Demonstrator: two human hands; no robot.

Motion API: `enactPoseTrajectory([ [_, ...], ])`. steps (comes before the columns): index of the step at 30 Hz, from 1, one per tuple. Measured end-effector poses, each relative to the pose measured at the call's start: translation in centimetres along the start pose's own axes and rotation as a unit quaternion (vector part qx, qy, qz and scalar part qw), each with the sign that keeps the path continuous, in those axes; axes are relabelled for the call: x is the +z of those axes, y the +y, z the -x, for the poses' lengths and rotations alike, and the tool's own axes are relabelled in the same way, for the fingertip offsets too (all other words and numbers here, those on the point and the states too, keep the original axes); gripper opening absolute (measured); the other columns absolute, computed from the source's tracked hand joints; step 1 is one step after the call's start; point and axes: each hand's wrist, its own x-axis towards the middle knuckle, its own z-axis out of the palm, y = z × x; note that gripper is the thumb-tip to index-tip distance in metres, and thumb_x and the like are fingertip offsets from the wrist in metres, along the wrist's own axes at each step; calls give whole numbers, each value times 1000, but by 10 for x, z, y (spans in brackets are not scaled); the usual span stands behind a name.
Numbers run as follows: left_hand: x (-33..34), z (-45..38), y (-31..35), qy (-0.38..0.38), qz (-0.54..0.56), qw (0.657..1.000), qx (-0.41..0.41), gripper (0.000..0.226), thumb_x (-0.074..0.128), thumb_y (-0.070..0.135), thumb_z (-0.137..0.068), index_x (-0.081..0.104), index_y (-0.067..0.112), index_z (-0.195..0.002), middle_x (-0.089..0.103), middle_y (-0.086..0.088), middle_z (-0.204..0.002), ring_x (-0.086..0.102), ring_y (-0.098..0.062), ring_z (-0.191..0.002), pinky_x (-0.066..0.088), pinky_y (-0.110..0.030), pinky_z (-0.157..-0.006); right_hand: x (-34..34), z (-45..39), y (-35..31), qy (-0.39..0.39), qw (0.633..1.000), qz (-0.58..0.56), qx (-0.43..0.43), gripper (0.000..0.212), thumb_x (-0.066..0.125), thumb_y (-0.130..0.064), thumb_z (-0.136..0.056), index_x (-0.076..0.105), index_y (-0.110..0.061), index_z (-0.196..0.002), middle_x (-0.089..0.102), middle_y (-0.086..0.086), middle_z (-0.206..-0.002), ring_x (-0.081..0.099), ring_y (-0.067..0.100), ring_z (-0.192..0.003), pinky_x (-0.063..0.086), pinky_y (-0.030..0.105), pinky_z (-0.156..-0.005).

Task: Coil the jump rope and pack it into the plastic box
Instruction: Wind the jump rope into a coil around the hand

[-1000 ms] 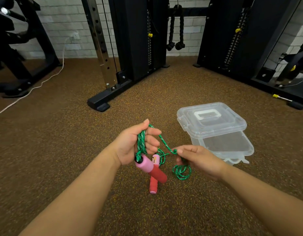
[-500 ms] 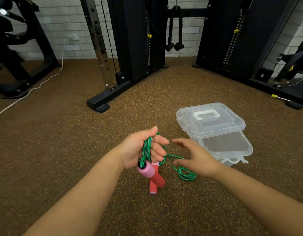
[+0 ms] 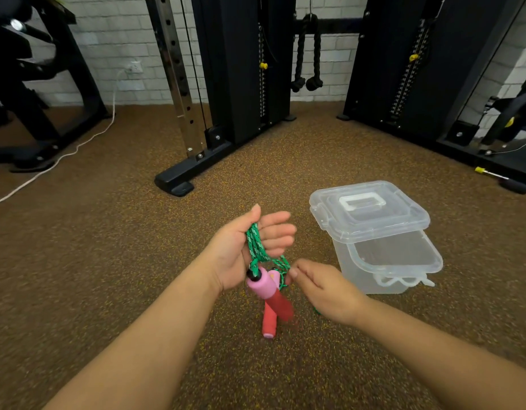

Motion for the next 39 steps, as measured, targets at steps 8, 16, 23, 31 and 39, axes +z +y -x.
enactPoseTrajectory([
  [8,3,-7,-5,29,-74,997,-21,77,8,55,-96,49,0,-132,62,-24,-125,60,-33,-115,44,-38,-100,-18,13,-48,-31,982,108,-154,30,38,-46,-95,46,-23,-77,54,-9,-71,51,16,-66,45,40,-64],
  [16,2,2,-13,-67,-249,961,-101,101,-3,68,-88,64,-3,-114,69,-30,-101,67,-38,-95,51,-39,-88,-60,-13,-53,40,989,-93,-105,19,48,-30,-96,55,-19,-82,54,-18,-70,49,-1,-65,40,18,-63],
  [23,7,4,-12,-205,-255,934,-142,70,29,60,-89,72,5,-99,73,-9,-67,70,-19,-62,54,-26,-64,-57,-26,-33,85,989,-116,-42,18,47,-23,-98,56,-21,-82,54,-25,-61,48,-6,-59,36,12,-60],
  [31,9,4,1,-82,-87,992,-36,51,35,37,-97,73,5,-84,67,-5,-52,64,-15,-45,54,-23,-53,-4,-12,5,51,980,-179,65,37,40,-57,-87,60,-28,-75,43,-3,-60,39,12,-55,32,37,-55],
  [39,4,3,7,21,-62,997,39,49,29,39,-101,68,9,-101,74,-2,-67,71,-13,-61,55,-24,-62,4,15,-14,-16,995,-94,34,28,41,-28,-100,55,-30,-76,56,-25,-58,48,-6,-55,32,12,-55],
])
